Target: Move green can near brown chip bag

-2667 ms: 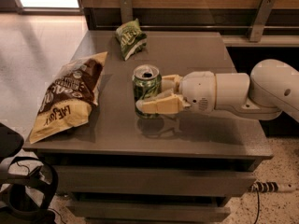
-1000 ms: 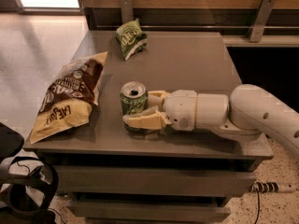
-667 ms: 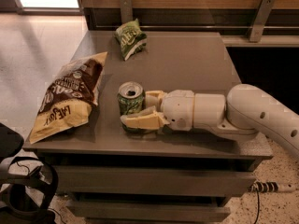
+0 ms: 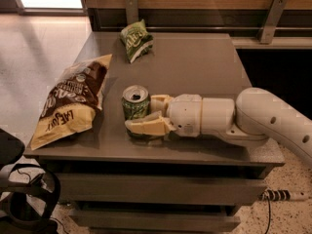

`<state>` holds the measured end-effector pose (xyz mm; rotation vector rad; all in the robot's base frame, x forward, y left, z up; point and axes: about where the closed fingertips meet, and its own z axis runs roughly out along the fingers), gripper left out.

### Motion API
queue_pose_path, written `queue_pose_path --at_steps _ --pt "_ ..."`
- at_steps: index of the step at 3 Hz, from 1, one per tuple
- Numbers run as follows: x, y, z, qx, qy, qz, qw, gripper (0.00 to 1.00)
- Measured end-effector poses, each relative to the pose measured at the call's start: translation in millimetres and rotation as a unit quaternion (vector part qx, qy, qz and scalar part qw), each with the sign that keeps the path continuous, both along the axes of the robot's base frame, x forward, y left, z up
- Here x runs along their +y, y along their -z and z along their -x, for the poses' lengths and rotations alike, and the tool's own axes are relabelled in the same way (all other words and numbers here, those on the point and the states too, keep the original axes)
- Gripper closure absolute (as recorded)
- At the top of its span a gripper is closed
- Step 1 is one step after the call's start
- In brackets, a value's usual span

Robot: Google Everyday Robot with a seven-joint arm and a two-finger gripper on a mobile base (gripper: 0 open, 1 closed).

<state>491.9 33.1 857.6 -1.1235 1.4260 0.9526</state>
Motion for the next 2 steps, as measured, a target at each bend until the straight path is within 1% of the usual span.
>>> queue_pose_path --at_steps 1,2 --pt "2.5 -0.6 1.0 0.0 -0.002 0.0 1.0 0.1" --pt "3.9 -0.9 1.5 -0.001 -0.004 0.0 1.0 0.0"
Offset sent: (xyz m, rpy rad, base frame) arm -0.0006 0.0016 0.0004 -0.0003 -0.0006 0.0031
